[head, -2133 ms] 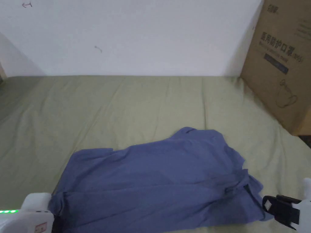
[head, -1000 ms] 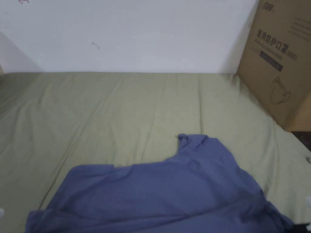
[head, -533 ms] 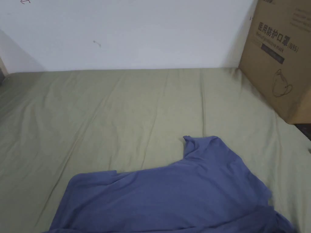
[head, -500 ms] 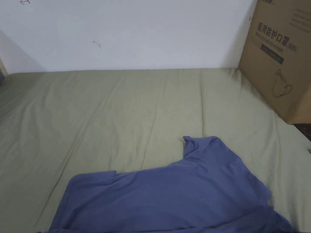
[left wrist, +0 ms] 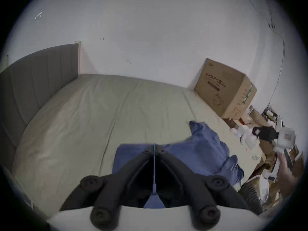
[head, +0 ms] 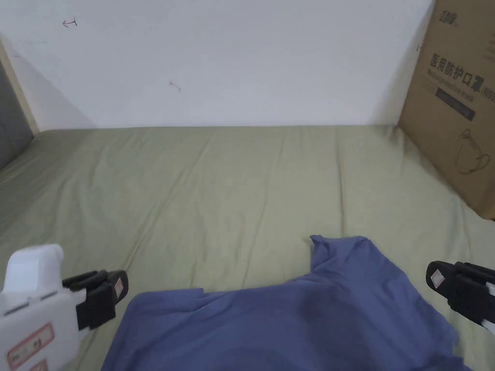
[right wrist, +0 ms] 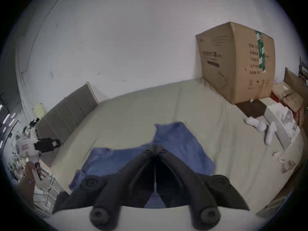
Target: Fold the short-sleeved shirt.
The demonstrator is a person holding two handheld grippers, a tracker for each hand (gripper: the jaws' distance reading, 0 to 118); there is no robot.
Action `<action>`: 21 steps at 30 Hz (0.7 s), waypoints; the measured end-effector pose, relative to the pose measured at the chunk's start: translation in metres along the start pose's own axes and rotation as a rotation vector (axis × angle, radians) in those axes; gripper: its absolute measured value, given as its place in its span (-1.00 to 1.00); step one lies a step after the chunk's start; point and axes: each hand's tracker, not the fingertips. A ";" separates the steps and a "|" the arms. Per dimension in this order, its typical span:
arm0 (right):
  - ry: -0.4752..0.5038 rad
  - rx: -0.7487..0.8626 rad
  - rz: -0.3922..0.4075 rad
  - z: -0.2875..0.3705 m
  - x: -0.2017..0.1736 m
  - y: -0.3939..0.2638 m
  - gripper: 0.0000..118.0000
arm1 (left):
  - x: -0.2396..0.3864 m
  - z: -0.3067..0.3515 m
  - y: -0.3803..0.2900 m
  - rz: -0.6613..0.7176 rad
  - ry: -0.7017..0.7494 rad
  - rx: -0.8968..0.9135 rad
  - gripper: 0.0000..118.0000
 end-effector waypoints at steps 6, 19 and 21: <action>0.021 -0.087 -0.026 -0.025 0.007 0.011 -1.00 | -0.044 -0.106 0.043 0.030 0.040 -0.291 -0.95; -0.061 -0.233 -0.155 -0.044 0.052 -0.013 -1.00 | -0.105 -0.242 -0.044 -0.018 0.131 -0.596 0.83; -0.055 -0.256 -0.190 -0.053 0.061 -0.011 -1.00 | -0.083 -0.235 -0.052 -0.173 0.162 -0.624 0.82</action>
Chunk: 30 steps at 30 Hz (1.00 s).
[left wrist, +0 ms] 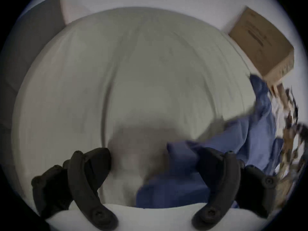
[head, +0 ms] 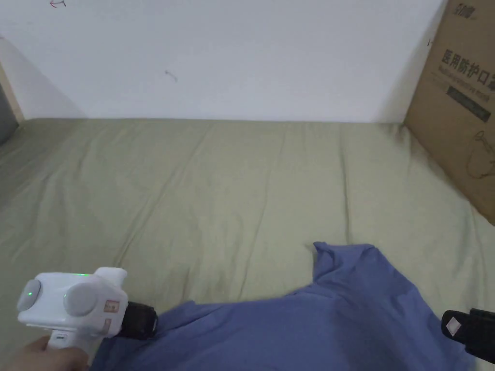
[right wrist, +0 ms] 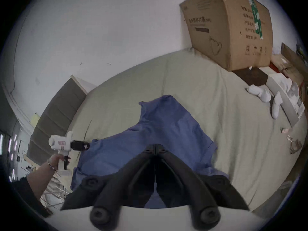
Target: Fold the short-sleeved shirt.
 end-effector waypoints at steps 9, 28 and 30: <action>-0.061 -0.059 0.067 -0.092 0.014 0.080 -0.99 | -0.002 0.116 -0.012 0.098 -0.102 0.254 -0.97; -0.143 -0.365 0.280 -0.214 0.028 0.109 -1.00 | -0.023 0.129 -0.006 0.149 -0.118 0.232 -0.97; -0.143 -0.286 0.271 -0.186 0.022 0.118 -1.00 | -0.023 0.125 -0.004 0.169 -0.108 0.250 -0.97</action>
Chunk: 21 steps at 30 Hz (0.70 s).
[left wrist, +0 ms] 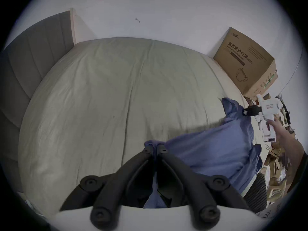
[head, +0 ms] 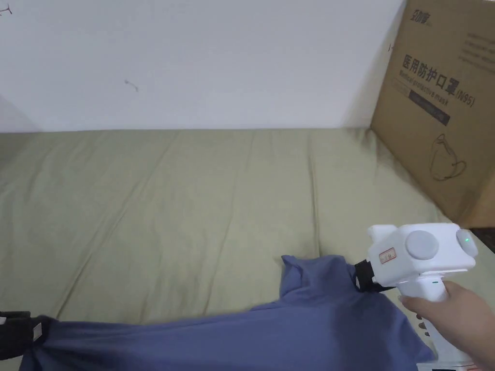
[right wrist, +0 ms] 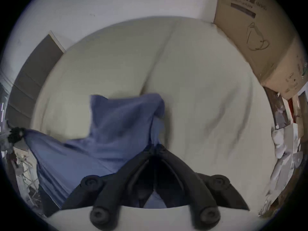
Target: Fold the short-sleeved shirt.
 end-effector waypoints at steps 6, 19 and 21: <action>-0.036 0.253 -0.100 0.065 0.016 0.011 -1.00 | -0.004 -0.005 0.006 0.081 0.006 0.119 -0.97; -0.043 0.340 -0.138 0.114 0.013 -0.028 -1.00 | 0.002 0.016 0.017 0.099 -0.050 0.200 -0.97; -0.048 0.332 -0.126 0.120 0.013 -0.063 -1.00 | -0.001 0.021 -0.005 0.145 -0.071 0.166 -0.97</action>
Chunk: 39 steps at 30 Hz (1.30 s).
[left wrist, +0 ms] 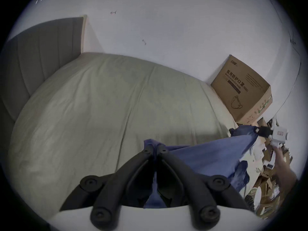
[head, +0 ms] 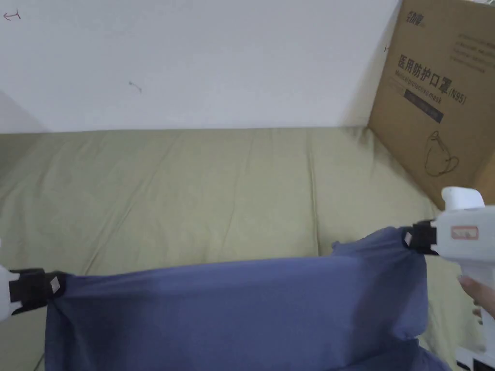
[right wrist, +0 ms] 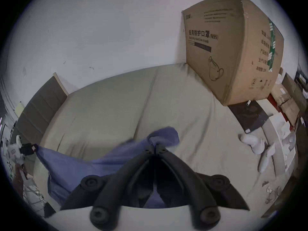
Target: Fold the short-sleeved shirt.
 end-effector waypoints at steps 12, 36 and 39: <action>-0.008 -0.351 -0.061 0.074 0.028 -0.197 -1.00 | -0.037 0.052 -0.152 0.050 0.023 -0.281 -0.97; 0.072 0.539 0.064 0.137 -0.115 -0.088 0.37 | 0.097 0.143 -0.070 -0.278 0.027 0.522 -0.57; 0.078 0.554 0.095 0.140 -0.128 -0.084 -0.59 | 0.103 0.138 -0.069 -0.313 0.064 0.548 -1.00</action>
